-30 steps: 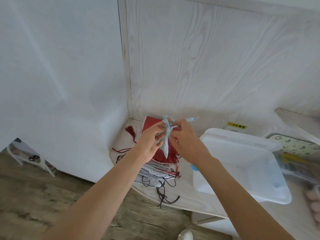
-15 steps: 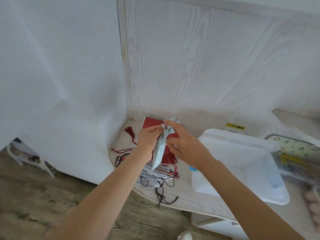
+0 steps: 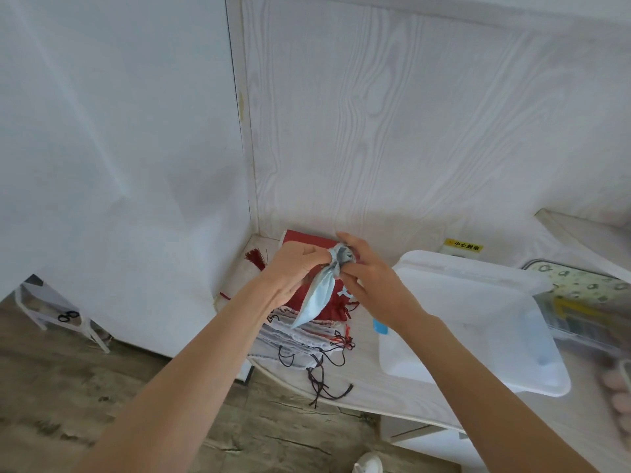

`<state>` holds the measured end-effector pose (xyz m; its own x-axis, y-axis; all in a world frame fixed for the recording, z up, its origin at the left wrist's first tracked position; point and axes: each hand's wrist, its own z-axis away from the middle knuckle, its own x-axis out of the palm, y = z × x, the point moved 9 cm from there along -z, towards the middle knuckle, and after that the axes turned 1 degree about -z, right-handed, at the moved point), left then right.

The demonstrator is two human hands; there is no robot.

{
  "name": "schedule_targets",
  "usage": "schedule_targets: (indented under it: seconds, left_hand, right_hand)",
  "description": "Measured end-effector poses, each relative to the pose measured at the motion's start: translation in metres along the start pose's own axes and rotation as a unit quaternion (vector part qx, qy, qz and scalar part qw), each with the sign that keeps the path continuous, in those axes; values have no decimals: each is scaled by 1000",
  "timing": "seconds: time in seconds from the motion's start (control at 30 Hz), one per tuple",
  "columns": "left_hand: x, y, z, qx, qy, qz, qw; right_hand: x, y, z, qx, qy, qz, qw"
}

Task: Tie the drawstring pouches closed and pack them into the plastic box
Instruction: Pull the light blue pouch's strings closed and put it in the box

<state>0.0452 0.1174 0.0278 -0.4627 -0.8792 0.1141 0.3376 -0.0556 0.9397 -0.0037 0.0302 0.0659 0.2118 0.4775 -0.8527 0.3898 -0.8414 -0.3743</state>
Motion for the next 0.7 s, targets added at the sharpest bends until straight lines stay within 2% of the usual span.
schedule_targets:
  seconds: [0.13,0.27,0.37,0.47,0.53,0.6,0.63,0.7]
  left_hand:
    - [-7,3,1,-6,37,101,994]
    - [-12,-3,2,-12,72,215,974]
    - [-12,-7,-1,-6,95,327,940]
    - [-5,-3,-1,17,113,445,888]
    - [-3,-4,-2,14,125,474,871]
    - [-5,1,-4,29,122,371,920]
    - [-8,4,-5,43,117,268,955]
    - [-10,8,-6,46,95,103,989]
  right_hand:
    - [-8,14,2,76,51,-75,993]
    - [-14,19,3,117,94,-107,983]
    - [-15,23,2,136,108,-125,977]
    - [-17,21,-4,138,113,-141,974]
    - [-19,24,-9,157,125,-155,967]
    - [-23,30,-11,182,136,-161,960]
    - [-24,33,-11,191,141,-163,957]
    - [-27,40,-11,208,150,-165,952]
